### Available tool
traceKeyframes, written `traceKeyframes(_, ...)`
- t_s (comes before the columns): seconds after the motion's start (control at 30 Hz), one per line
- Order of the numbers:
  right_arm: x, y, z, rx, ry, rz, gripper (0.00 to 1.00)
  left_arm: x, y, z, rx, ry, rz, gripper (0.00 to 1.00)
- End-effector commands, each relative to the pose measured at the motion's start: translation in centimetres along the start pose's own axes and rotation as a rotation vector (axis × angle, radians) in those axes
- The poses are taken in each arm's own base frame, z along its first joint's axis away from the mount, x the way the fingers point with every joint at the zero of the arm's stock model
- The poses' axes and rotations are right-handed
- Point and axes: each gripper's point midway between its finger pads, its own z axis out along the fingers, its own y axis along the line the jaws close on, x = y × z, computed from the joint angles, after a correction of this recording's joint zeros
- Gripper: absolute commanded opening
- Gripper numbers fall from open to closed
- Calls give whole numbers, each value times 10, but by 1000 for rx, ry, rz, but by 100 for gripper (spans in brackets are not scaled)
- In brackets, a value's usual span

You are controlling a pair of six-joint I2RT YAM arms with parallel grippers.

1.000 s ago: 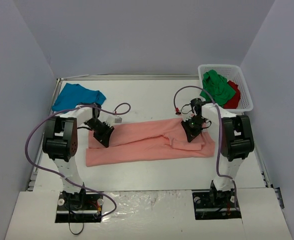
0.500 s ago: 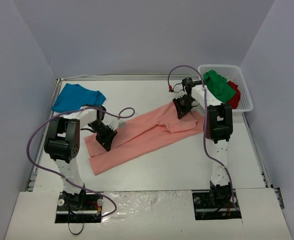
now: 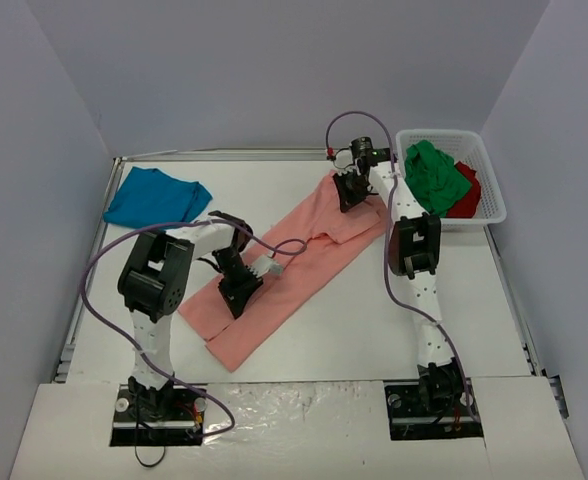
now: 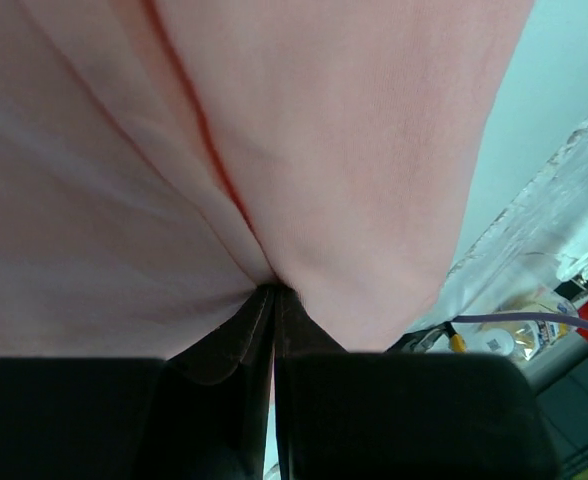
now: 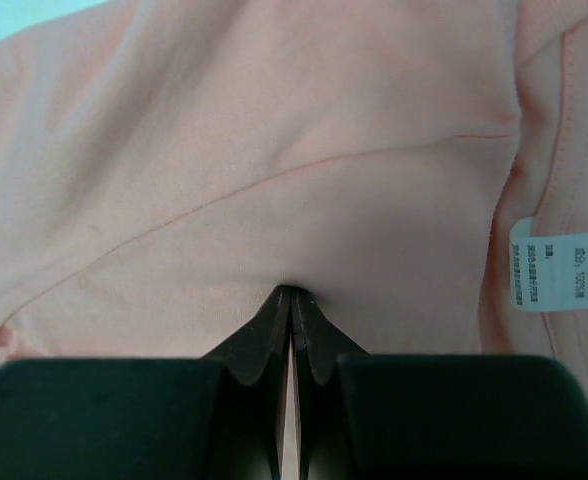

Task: Fold and stack the t-shirts
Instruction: Rotate the tshirt 90 degrees

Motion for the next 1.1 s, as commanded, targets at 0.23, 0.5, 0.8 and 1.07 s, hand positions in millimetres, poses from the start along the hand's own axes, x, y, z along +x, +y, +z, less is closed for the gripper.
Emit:
traceKeyframes(0.23, -13, 3, 23, 84, -22, -24, 5, -43, -29, 42, 17, -1, 108, 2)
traceKeyframes(0.5, -40, 31, 37, 73, -100, -44, 1, -92, -74, 77, 72, 8, 218, 3)
traceKeyframes(0.8, -70, 68, 40, -1, -200, -48, 0, -144, -104, 85, 86, -65, 257, 2)
traceKeyframes(1.07, -77, 109, 47, -82, -220, -113, 3, -172, -96, 100, 58, -99, 260, 3)
